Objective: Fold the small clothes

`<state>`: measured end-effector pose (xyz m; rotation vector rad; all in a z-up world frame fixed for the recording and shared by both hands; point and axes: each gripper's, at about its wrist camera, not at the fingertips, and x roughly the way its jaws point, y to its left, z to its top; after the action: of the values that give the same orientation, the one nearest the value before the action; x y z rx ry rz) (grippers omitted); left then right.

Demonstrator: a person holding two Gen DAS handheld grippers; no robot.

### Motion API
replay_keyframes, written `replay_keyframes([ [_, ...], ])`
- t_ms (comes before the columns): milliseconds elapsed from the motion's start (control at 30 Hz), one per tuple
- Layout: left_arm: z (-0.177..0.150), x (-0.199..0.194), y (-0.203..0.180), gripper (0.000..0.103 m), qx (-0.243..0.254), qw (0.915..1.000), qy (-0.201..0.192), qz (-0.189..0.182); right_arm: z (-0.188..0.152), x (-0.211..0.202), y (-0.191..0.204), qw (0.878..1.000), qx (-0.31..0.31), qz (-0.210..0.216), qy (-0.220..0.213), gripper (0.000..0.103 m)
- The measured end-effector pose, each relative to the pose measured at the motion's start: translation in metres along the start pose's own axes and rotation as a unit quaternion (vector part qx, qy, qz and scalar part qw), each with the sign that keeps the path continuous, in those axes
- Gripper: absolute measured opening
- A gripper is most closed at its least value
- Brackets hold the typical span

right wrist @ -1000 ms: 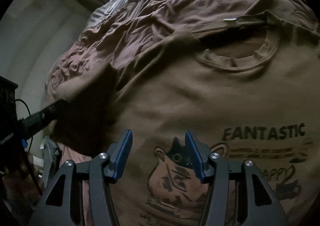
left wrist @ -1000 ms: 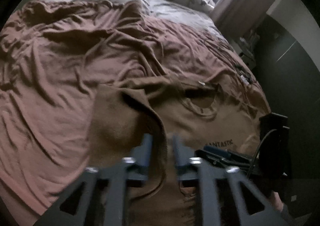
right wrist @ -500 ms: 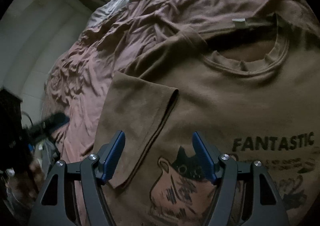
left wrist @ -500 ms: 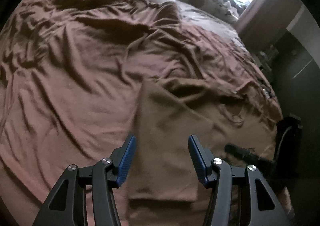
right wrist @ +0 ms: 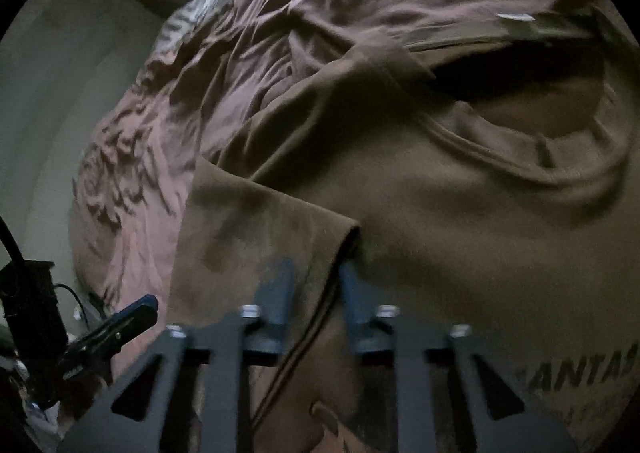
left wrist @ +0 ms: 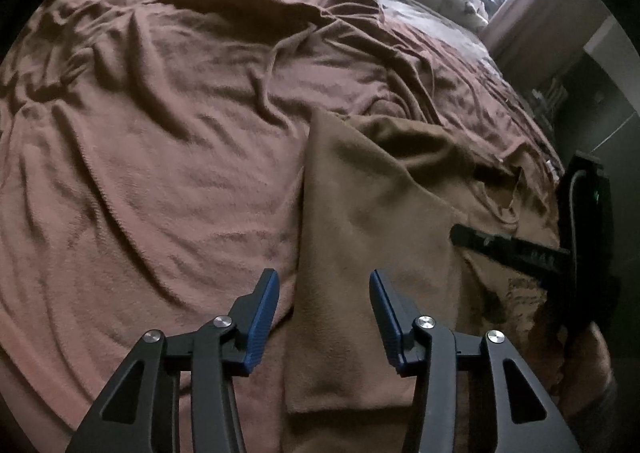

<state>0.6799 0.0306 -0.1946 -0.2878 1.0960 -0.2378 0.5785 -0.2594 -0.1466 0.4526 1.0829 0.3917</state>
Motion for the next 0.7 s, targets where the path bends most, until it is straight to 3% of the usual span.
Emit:
replay_keyframes([
  [67, -0.001, -0.001, -0.001, 0.049, 0.003, 1.0, -0.001, 0.0, 0.005, -0.003, -0.001, 1.0, -0.003, -0.001, -0.003, 0.0],
  [300, -0.009, 0.005, -0.007, 0.049, 0.018, 0.9997, 0.01, 0.013, -0.013, -0.029, -0.004, 0.999, -0.012, -0.021, -0.022, 0.0],
  [500, -0.025, 0.014, -0.005, 0.049, 0.044, 0.9958, 0.041, 0.069, -0.018, -0.032, -0.012, 1.0, -0.001, -0.027, -0.016, 0.0],
  [700, -0.041, 0.005, 0.001, 0.049, 0.047, 0.9941, 0.054, 0.081, -0.017, -0.039, -0.01, 0.999, -0.005, -0.04, 0.001, 0.001],
])
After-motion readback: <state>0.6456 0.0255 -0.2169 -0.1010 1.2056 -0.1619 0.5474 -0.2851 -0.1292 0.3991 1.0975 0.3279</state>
